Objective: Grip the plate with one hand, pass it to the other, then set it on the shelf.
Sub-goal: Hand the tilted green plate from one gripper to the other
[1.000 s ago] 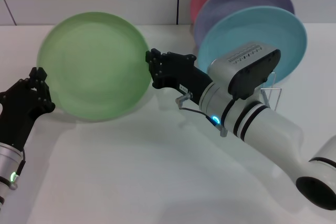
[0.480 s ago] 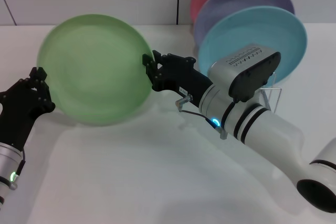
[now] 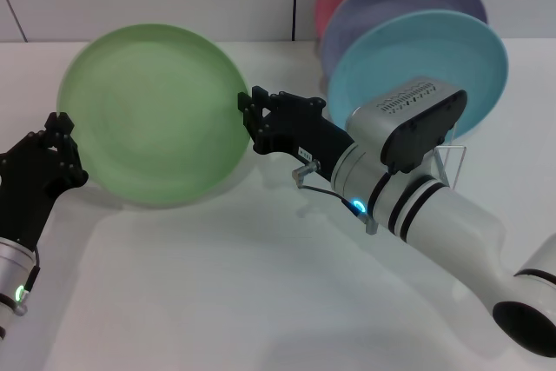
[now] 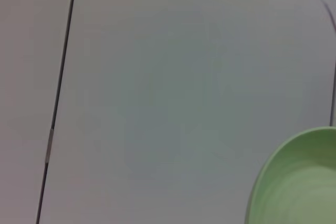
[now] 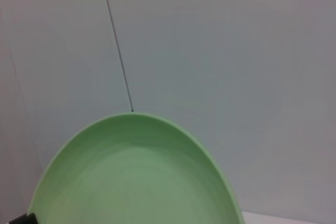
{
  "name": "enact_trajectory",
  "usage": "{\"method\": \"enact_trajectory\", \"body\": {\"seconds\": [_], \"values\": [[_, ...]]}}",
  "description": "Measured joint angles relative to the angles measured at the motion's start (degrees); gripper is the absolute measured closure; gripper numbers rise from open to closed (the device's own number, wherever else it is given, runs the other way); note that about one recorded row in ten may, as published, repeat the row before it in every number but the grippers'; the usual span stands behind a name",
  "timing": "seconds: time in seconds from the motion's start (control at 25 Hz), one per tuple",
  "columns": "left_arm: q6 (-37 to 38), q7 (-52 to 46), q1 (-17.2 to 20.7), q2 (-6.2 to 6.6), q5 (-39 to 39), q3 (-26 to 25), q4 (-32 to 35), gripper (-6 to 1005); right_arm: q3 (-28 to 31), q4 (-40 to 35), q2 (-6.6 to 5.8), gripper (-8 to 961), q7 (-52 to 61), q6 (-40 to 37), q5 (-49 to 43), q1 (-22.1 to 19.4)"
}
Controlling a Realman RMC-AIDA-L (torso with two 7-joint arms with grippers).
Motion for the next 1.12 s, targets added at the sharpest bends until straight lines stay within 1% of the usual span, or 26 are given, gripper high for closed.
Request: {"method": "enact_trajectory", "body": {"seconds": [0.84, 1.04, 1.12], "values": [[-0.3, 0.1, 0.0, 0.0, 0.3, 0.0, 0.4, 968, 0.4, 0.0, 0.0, 799, -0.2, 0.3, 0.0, 0.3], [-0.3, 0.1, 0.0, 0.0, 0.3, 0.0, 0.4, 969, 0.4, 0.0, 0.0, 860, -0.2, 0.3, 0.0, 0.4], [-0.3, 0.1, 0.0, 0.0, 0.3, 0.0, 0.4, 969, 0.4, 0.0, 0.0, 860, -0.2, 0.3, 0.0, 0.4]]}}
